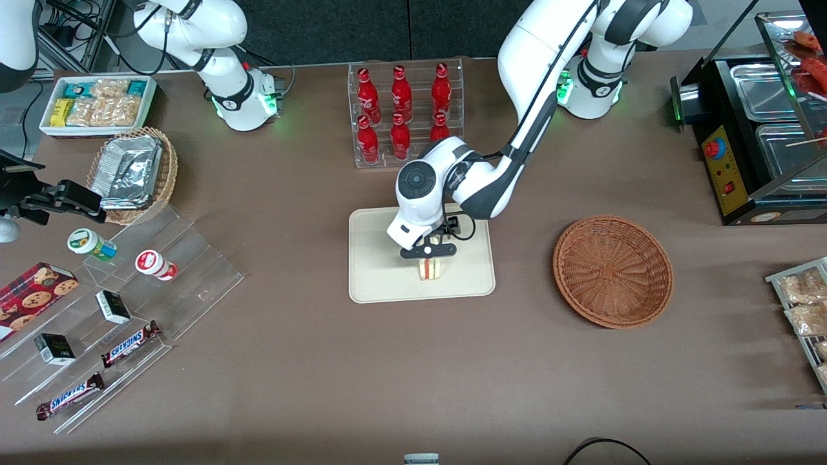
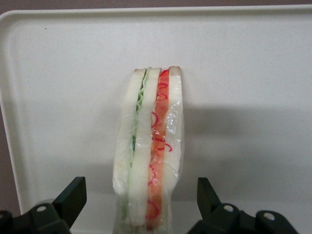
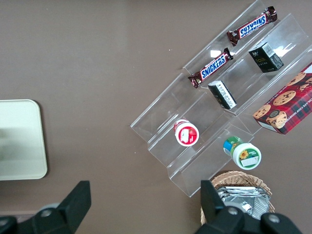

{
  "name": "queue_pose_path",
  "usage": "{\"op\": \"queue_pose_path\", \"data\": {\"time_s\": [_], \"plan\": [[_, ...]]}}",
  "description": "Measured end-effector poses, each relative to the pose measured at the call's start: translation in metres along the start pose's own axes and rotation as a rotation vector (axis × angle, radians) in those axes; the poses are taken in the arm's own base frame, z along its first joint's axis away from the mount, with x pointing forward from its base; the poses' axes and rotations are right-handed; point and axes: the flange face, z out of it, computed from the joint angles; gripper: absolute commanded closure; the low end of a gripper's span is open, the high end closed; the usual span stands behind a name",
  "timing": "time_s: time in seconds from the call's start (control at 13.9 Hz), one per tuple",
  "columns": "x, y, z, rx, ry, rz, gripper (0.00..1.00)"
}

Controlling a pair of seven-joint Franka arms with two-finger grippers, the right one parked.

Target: Place sandwich from basket to tray

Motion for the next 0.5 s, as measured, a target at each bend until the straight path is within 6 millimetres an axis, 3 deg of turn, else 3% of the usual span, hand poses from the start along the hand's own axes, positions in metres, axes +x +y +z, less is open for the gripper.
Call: {"op": "queue_pose_path", "data": {"time_s": [0.36, 0.5], "plan": [[0.007, -0.001, -0.031, -0.02, 0.022, -0.012, 0.0], [0.014, -0.012, -0.048, -0.01, 0.019, -0.021, 0.0]]}}
